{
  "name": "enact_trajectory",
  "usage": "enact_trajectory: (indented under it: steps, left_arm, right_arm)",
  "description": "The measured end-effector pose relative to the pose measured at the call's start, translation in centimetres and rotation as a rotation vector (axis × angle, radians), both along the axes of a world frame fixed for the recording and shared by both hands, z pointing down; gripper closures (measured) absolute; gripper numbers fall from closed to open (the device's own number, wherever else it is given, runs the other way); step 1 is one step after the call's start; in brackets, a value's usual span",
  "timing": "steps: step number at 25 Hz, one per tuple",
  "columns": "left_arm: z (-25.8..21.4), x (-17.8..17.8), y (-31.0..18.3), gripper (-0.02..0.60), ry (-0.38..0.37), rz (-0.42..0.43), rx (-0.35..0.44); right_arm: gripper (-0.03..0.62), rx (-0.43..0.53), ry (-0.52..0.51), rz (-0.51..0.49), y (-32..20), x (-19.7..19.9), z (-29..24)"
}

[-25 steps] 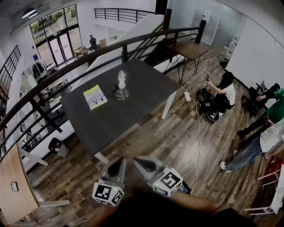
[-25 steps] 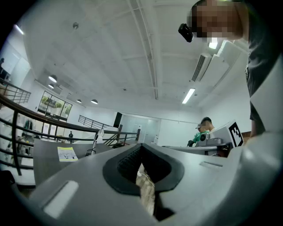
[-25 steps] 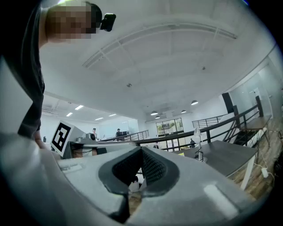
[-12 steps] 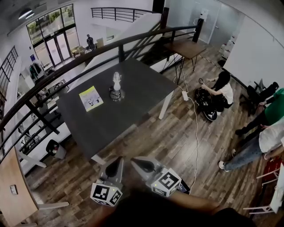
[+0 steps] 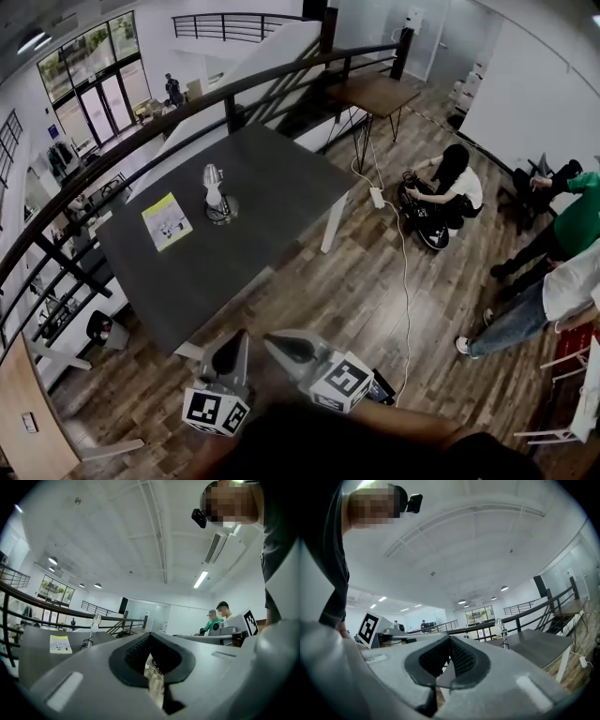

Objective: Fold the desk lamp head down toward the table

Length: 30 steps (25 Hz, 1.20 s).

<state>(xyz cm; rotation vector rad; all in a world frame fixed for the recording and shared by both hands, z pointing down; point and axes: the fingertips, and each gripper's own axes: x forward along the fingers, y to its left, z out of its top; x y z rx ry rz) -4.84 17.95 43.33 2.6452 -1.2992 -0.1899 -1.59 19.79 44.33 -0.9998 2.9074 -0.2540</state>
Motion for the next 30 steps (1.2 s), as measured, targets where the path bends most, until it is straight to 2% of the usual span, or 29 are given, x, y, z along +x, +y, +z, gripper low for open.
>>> enact_trajectory:
  steps: [10, 16, 22, 30]
  left_arm:
    - [-1.0, 9.3, -8.3, 0.58, 0.009, -0.008, 0.014]
    - [-1.0, 13.5, -10.7, 0.58, -0.023, 0.001, 0.018]
    - [-0.9, 14.0, -13.7, 0.58, -0.024, -0.01, 0.008]
    - [-1.4, 12.6, -18.9, 0.58, -0.005, 0.01, 0.023]
  right_arm:
    - [0.591, 0.015, -0.011, -0.011, -8.6, 9.2, -1.2]
    - [0.591, 0.009, -0.043, 0.002, -11.9, 13.3, -1.8]
    - [0.591, -0.011, -0.059, -0.019, -14.8, 13.8, -1.6]
    - [0.592, 0.007, -0.042, 0.006, -19.4, 12.5, -1.8]
